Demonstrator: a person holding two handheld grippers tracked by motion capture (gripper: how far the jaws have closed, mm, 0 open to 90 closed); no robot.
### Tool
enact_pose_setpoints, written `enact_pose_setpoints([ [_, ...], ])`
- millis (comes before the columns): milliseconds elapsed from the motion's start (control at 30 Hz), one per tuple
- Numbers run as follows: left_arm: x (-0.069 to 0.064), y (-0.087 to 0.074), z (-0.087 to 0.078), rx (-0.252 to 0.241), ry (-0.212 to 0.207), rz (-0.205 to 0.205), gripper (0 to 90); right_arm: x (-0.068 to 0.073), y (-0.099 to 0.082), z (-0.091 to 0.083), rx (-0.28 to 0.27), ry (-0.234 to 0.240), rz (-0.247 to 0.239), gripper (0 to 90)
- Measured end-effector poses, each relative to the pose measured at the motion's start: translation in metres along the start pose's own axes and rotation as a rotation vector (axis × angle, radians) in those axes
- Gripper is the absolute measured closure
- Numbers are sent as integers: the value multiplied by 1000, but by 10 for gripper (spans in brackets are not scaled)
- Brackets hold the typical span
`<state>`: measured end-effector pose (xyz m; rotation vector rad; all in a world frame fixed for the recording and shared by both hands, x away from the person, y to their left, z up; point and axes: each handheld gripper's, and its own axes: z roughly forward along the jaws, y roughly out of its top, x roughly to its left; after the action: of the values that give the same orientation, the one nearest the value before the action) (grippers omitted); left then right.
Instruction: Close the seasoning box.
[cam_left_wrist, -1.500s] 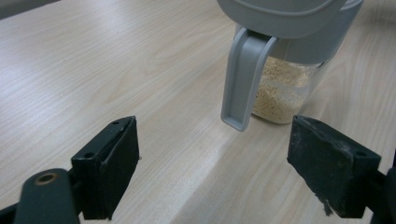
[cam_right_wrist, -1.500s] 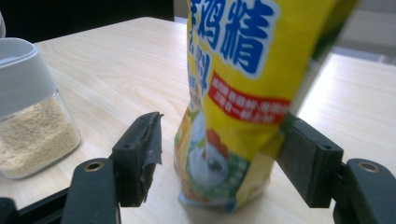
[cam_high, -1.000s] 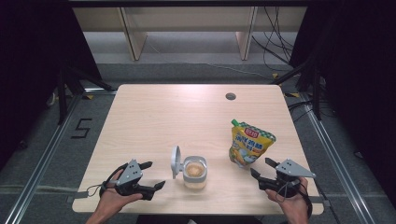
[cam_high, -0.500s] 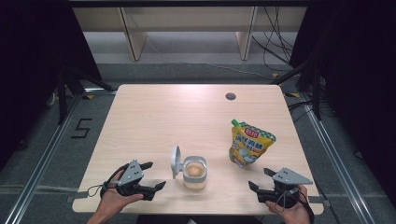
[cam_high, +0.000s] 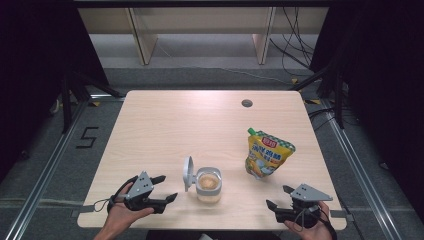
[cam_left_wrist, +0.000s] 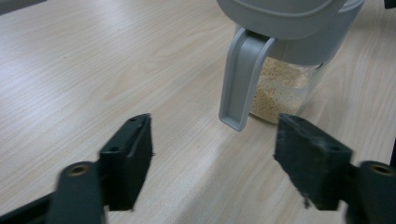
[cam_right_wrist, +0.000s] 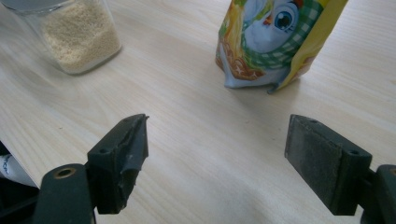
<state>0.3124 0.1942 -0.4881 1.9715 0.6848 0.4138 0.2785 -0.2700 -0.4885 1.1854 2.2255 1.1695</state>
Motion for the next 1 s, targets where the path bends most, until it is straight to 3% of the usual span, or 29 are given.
enact_pose_setpoints([
  [33, -1, 0, 0, -3, -1, -11, 394, -2, 0, -1, -7, 2, -18, 226],
  [100, -3, 1, -1, -28, -13, 24, 519, -1, -2, -4, -16, 27, 23, 231],
  [167, -4, 2, -3, -27, -6, 35, 560, -3, -3, -3, -27, 24, 5, 231],
  [200, -4, 3, -5, -40, -6, 53, 669, -1, -3, -4, -21, 11, -5, 232],
  [267, -4, 5, -6, -49, -10, 56, 740, -1, -3, -3, -21, 19, -15, 232],
  [300, -5, 6, -7, -66, -5, 41, 740, 0, -4, -4, -19, 22, 3, 232],
  [333, -5, 8, -8, -71, -10, 47, 780, 0, -4, -5, -9, 18, -15, 232],
  [367, -4, 11, -10, -76, -7, 83, 806, 1, -4, -4, -12, 20, -15, 232],
  [400, -6, 14, -10, -92, -16, 62, 847, 2, -4, -5, -16, 16, -19, 232],
  [500, -6, 19, -10, -93, -24, 84, 868, 3, -5, -5, -8, 19, -11, 232],
  [533, -7, 20, -10, -100, -23, 73, 876, 4, -5, -6, 3, 13, -2, 233],
  [567, -5, 22, -10, -106, -30, 90, 881, 3, -5, -6, 0, 12, -18, 233],
  [600, -5, 23, -10, -106, -32, 88, 884, 5, -6, -6, 9, 12, 8, 234],
  [633, -6, 25, -9, -106, -27, 79, 887, 3, -6, -5, 3, 14, -18, 235],
  [667, -6, 26, -9, -104, -30, 84, 889, 5, -6, -5, 0, 14, -2, 235],
  [700, -6, 27, -8, -107, -36, 88, 889, 4, -6, -4, -3, 16, -26, 235],
  [833, -9, 33, -5, -109, -38, 101, 891, 3, -6, -4, -12, 22, -40, 239],
  [900, -10, 38, -3, -103, -43, 123, 891, 7, -6, -5, -4, 24, 2, 239],
  [933, -10, 40, -2, -100, -52, 121, 890, 4, -5, -5, -10, 25, -35, 239],
  [1000, -12, 43, 0, -110, -49, 121, 890, 5, -6, -5, -9, 25, -36, 239],
])
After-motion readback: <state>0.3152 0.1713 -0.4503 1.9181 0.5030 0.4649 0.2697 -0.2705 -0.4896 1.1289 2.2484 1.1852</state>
